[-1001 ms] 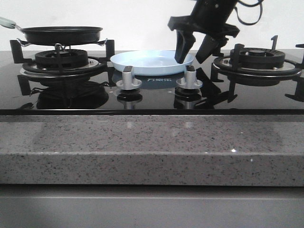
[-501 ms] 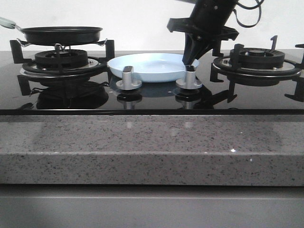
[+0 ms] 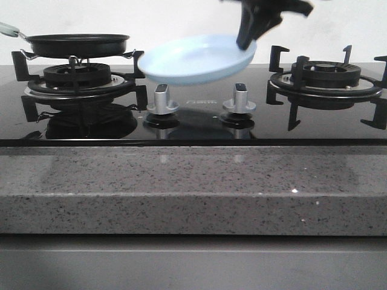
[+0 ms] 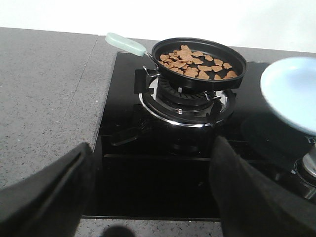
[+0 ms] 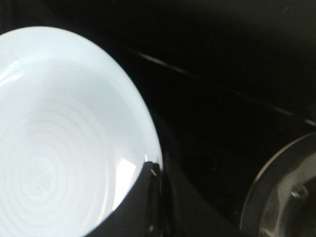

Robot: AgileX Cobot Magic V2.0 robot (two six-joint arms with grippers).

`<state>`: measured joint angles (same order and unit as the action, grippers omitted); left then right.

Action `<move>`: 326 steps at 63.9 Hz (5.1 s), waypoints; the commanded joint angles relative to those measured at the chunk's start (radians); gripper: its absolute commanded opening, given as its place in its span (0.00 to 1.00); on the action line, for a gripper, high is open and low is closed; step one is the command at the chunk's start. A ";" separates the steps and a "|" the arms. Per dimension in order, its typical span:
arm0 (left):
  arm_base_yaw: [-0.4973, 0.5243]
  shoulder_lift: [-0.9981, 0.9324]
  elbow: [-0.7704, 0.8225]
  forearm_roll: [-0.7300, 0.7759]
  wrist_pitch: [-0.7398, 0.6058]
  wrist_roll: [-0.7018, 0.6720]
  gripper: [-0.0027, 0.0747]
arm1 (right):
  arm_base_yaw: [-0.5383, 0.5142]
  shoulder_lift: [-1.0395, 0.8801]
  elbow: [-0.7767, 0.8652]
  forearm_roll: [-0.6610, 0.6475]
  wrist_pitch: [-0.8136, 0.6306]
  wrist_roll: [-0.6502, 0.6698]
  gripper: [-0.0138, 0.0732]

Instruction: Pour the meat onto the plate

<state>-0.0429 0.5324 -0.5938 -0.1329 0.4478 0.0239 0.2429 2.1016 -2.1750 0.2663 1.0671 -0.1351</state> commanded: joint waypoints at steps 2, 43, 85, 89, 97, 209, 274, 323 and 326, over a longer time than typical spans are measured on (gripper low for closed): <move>0.005 0.009 -0.035 -0.012 -0.083 -0.003 0.67 | -0.002 -0.153 0.006 0.042 -0.018 0.001 0.08; 0.005 0.009 -0.035 -0.012 -0.077 -0.003 0.67 | 0.106 -0.593 0.802 0.066 -0.356 -0.050 0.08; 0.005 0.009 -0.035 -0.012 -0.069 -0.003 0.67 | 0.106 -0.525 0.855 0.066 -0.419 -0.050 0.08; 0.005 0.009 -0.035 -0.012 -0.068 -0.003 0.67 | 0.106 -0.525 0.855 0.066 -0.419 -0.050 0.08; 0.005 0.011 -0.032 -0.012 -0.060 -0.003 0.67 | 0.106 -0.525 0.855 0.066 -0.419 -0.050 0.08; 0.385 1.057 -0.627 -1.307 0.309 0.734 0.77 | 0.106 -0.525 0.855 0.066 -0.419 -0.050 0.08; 0.385 1.347 -0.871 -1.569 0.501 0.734 0.33 | 0.106 -0.525 0.855 0.066 -0.418 -0.050 0.08; 0.377 1.148 -0.871 -1.512 0.517 0.813 0.01 | 0.106 -0.525 0.855 0.066 -0.418 -0.050 0.08; 0.371 1.116 -0.871 -1.475 0.502 0.813 0.01 | 0.106 -0.525 0.855 0.066 -0.418 -0.050 0.08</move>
<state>0.3391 1.7548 -1.4348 -1.5627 0.9351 0.8302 0.3481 1.6135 -1.2956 0.3294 0.6797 -0.1730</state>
